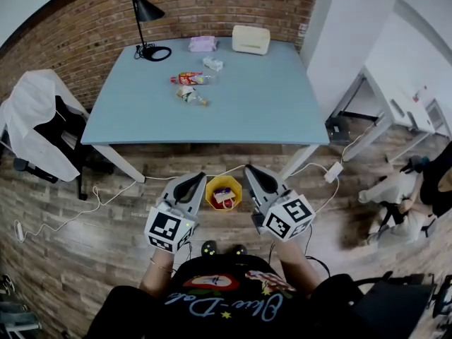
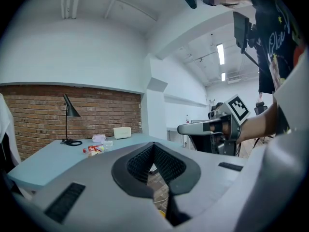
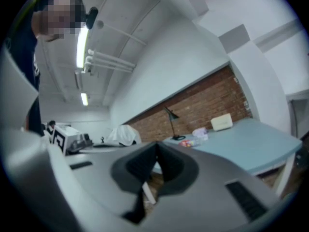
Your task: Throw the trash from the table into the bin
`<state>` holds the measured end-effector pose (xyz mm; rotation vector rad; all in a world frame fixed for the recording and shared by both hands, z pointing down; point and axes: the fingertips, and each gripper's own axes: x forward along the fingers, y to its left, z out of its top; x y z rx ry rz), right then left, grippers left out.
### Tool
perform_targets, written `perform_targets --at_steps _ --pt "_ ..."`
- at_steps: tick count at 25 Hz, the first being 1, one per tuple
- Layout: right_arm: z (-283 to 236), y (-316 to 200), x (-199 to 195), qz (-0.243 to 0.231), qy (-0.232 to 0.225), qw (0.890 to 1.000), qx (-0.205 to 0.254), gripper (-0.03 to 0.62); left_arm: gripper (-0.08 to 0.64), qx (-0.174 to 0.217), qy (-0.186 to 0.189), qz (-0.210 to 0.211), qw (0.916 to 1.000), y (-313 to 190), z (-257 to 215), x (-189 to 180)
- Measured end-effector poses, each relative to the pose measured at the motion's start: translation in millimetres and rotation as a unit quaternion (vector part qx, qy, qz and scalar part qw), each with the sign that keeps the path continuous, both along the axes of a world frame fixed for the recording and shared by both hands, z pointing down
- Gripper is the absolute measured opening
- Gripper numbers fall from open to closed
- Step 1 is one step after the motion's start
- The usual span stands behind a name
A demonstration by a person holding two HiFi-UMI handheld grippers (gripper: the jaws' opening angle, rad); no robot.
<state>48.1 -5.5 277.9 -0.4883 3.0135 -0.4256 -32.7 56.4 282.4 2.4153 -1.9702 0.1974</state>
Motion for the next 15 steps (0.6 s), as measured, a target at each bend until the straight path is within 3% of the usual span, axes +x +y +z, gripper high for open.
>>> perform_targets --at_steps 8,15 --pt "-5 -1 14 0.000 -0.006 1.000 0.002 0.008 0.008 -0.012 0.006 -0.014 0.9998 5 6 3" --pt "-7 -29 54 0.032 -0.003 0.999 0.008 0.008 0.008 -0.011 0.004 -0.018 0.9998 -11 6 17"
